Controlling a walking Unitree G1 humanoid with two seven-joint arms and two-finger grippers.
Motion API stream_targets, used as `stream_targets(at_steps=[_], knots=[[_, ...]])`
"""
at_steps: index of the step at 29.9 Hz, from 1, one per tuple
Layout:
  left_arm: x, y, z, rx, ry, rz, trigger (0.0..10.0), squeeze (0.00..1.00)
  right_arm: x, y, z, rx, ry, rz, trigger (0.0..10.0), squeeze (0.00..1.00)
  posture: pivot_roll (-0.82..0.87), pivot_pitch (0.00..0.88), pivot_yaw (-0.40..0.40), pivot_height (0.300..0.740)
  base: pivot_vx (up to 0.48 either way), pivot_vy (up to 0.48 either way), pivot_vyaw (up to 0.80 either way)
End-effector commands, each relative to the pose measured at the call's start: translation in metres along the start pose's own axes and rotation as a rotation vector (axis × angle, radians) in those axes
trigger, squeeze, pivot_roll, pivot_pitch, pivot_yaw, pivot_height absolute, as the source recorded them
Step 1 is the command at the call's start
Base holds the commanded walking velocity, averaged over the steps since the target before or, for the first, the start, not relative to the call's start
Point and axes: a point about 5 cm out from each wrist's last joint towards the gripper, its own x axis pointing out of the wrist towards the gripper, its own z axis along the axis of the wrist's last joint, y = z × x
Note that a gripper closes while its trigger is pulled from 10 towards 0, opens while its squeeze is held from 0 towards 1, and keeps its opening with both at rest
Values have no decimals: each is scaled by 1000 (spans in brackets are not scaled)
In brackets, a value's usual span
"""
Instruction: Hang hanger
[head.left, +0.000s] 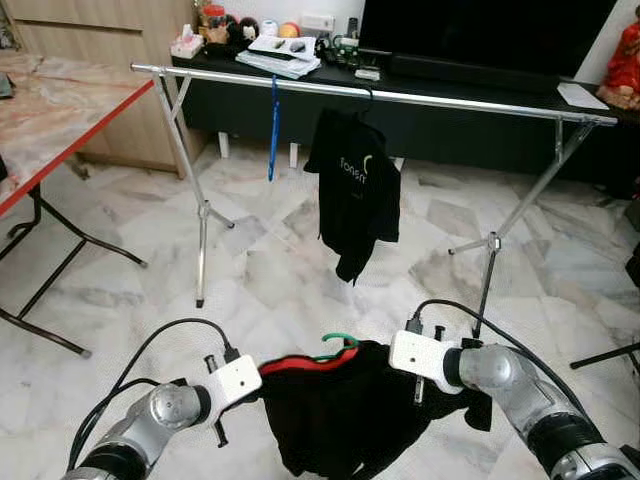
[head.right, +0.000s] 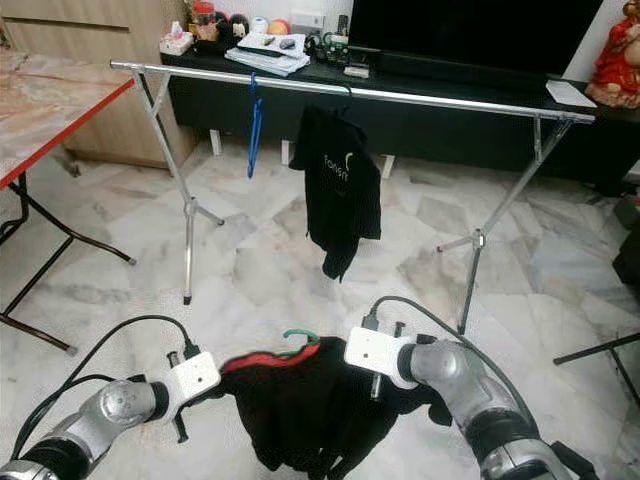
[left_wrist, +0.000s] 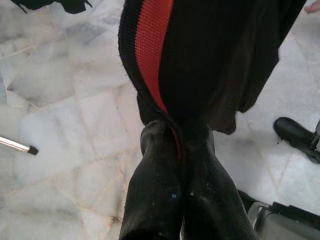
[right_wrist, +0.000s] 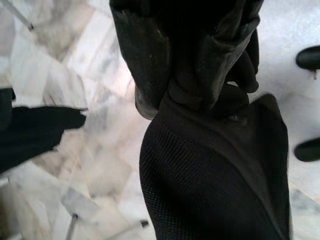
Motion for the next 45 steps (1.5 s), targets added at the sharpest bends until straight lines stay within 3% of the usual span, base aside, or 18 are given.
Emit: stream_targets(at_steps=[1,4,6,11,19,22,24,29,33,34,36,37,38,39,41,43,44,45], knots=[[-3,-3,-7,-4,14,-17,0,0,-6,-11,-3,-8,20,-46,10000,0,-19,109,-84,740,0,0,0],[-4,-7,-10,-3,22,-36,0,0,-7,-15,-1,4,1,-92,10000,0,-23,102,-82,740,0,0,0],[-5,-14,-20,25,73,-59,0,0,-11,-29,18,172,-185,-161,10000,0,-22,92,-78,740,0,0,0],[-6,-15,-23,38,95,-51,0,0,-14,-30,25,184,-258,-109,10000,0,-24,81,-77,740,0,0,0],[-3,-28,-26,44,131,-155,0,0,-21,-43,36,330,-390,-137,10000,0,-26,86,-79,740,0,0,0],[0,-28,-20,55,102,-140,0,0,-15,-29,33,281,-356,-42,10000,0,-24,90,-77,740,0,0,0],[3,-27,-14,51,82,-138,0,0,-7,-1,17,46,-176,106,10000,0,-22,91,-76,740,0,0,0],[8,-24,-3,12,48,-130,0,0,-3,9,22,136,-247,184,10000,0,-16,95,-78,740,0,0,0],[8,-23,-4,29,66,-120,0,0,-5,17,13,73,-172,248,10000,0,-15,98,-78,740,0,0,0],[9,-18,-4,30,68,-65,1294,0,-5,15,9,42,-126,220,10000,0,-15,98,-78,740,0,0,0],[9,-15,-3,23,66,-38,1294,0,-5,14,7,28,-110,204,10000,0,-15,98,-78,740,0,0,0],[8,-13,-2,23,50,-22,4078,184,-5,13,5,25,-93,196,10000,0,-15,102,-79,740,0,0,0],[7,-12,-1,24,44,-16,3569,914,-6,12,4,20,-84,193,10000,0,-15,102,-79,740,0,0,0],[7,-11,-1,21,41,-17,2471,1000,-6,12,3,14,-78,189,10000,0,-15,102,-79,740,0,0,0],[5,-11,-3,17,44,-28,2980,1000,-6,10,4,23,-84,170,10000,0,-13,104,-79,740,0,0,0],[4,-12,-5,9,44,-44,4627,1000,-5,6,6,36,-94,128,10000,0,-11,108,-80,740,0,0,0],[3,-13,-5,4,41,-48,6118,1000,-5,4,7,45,-96,96,10000,0,-11,108,-80,740,0,0,0],[3,-13,-5,1,38,-50,6118,1000,-4,2,7,51,-97,76,10000,0,-11,108,-80,740,0,0,0]])
